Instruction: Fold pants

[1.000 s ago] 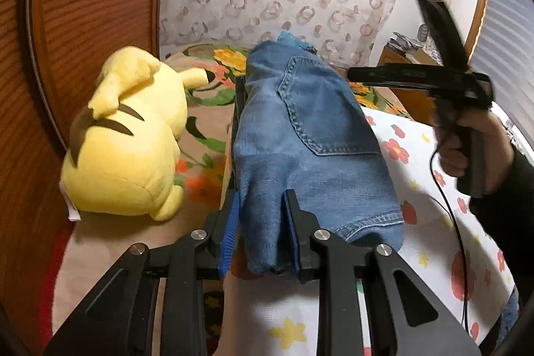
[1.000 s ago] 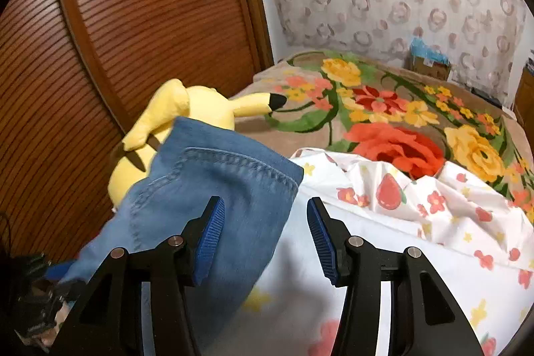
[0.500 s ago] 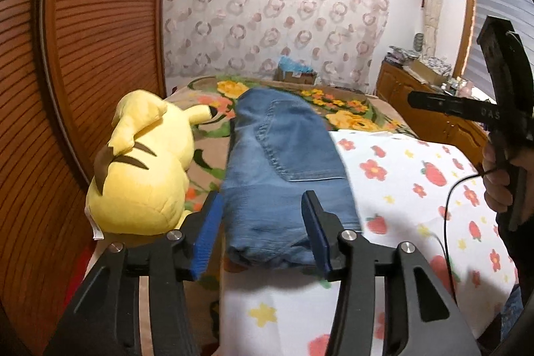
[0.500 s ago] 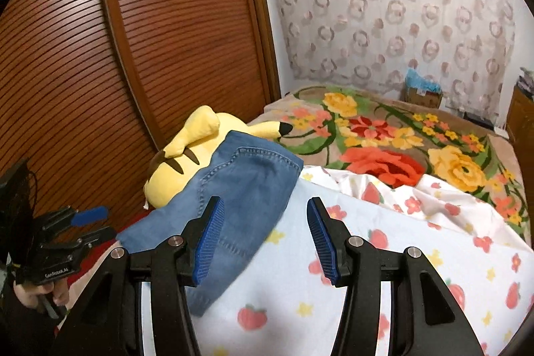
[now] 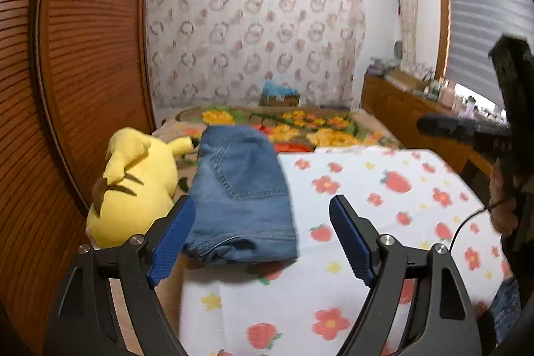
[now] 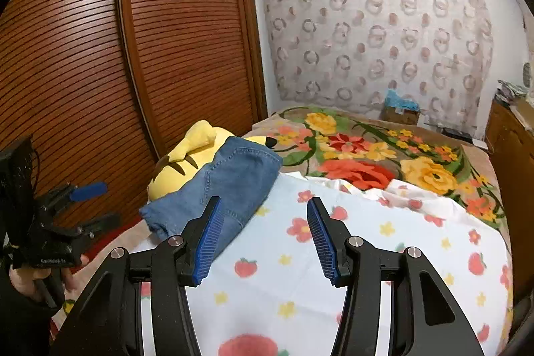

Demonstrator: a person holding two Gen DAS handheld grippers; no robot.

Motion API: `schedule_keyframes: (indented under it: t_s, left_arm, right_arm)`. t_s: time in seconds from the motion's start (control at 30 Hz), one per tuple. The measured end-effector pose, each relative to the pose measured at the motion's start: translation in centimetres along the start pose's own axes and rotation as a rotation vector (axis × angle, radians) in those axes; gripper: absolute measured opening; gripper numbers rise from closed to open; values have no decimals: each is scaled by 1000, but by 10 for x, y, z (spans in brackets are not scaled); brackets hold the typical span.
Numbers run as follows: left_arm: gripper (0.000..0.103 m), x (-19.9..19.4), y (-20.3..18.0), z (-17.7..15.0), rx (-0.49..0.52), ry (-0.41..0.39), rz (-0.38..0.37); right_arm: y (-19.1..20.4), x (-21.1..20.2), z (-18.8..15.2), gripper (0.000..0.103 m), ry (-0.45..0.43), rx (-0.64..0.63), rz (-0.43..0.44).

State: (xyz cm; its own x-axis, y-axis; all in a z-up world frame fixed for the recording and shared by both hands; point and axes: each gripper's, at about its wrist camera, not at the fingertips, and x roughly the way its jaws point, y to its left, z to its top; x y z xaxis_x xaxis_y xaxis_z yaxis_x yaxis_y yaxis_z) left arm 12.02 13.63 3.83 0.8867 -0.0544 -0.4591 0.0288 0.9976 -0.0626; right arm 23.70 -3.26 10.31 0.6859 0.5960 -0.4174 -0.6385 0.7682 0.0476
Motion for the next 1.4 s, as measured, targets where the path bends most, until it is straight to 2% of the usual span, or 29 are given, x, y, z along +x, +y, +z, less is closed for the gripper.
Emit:
schedule_keyframes:
  t_s: [0.07, 0.1, 0.43, 0.67, 0.8, 1.03, 1.4]
  left_arm:
    - [91, -8, -9, 2, 4, -10, -10]
    - [92, -12, -15, 2, 11, -12, -8]
    - [92, -53, -62, 7, 41, -64, -61]
    - [92, -74, -93, 19, 57, -98, -57]
    - [92, -77, -108, 26, 61, -89, -26]
    - [92, -80, -125, 25, 62, -87, 3]
    - [92, -91, -144, 23, 64, -102, 2]
  right_arm:
    - [0, -11, -7, 54, -10, 5, -15]
    - [3, -23, -11, 54, -18, 2, -20]
    - [12, -94, -38, 54, -88, 39, -83]
    - [17, -138, -50, 54, -126, 54, -134]
    - [25, -158, -56, 54, -149, 54, -168]
    - [42, -178, -62, 66, -177, 67, -210]
    - [61, -197, -73, 68, -201, 83, -262]
